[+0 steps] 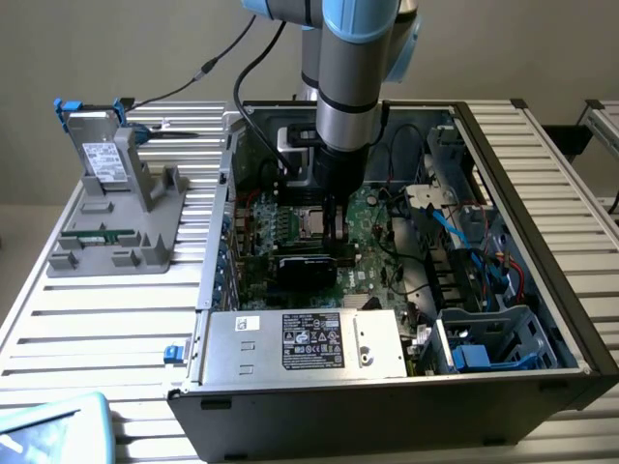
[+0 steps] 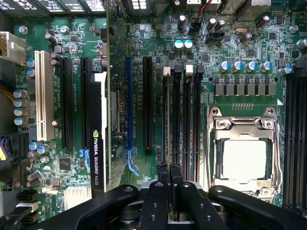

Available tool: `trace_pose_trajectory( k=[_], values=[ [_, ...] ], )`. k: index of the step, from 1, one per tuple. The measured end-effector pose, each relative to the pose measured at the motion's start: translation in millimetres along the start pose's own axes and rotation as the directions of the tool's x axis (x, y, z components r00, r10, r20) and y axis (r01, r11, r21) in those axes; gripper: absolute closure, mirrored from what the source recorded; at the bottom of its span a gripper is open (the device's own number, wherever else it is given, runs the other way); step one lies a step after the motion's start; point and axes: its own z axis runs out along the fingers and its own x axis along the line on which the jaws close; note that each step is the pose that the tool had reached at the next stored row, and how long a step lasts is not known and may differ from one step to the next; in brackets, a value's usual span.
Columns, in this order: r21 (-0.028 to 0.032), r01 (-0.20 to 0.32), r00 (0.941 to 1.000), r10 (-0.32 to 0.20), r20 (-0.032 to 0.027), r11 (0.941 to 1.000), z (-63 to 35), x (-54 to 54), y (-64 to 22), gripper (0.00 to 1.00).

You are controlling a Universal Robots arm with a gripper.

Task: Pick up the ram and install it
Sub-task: 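Insert the ram into the slot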

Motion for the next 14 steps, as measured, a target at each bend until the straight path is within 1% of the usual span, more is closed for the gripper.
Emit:
trace_pose_trajectory(
  k=[6, 14],
  values=[
    [0.0001, 0.0, 1.0, 0.0, 0.0, 1.0, -0.1, -0.1, 0.0, 0.87],
    [0.0, 0.0, 1.0, 0.0, 0.0, 1.0, -3.6, 0.0, 0.1, 0.87]
  ],
)
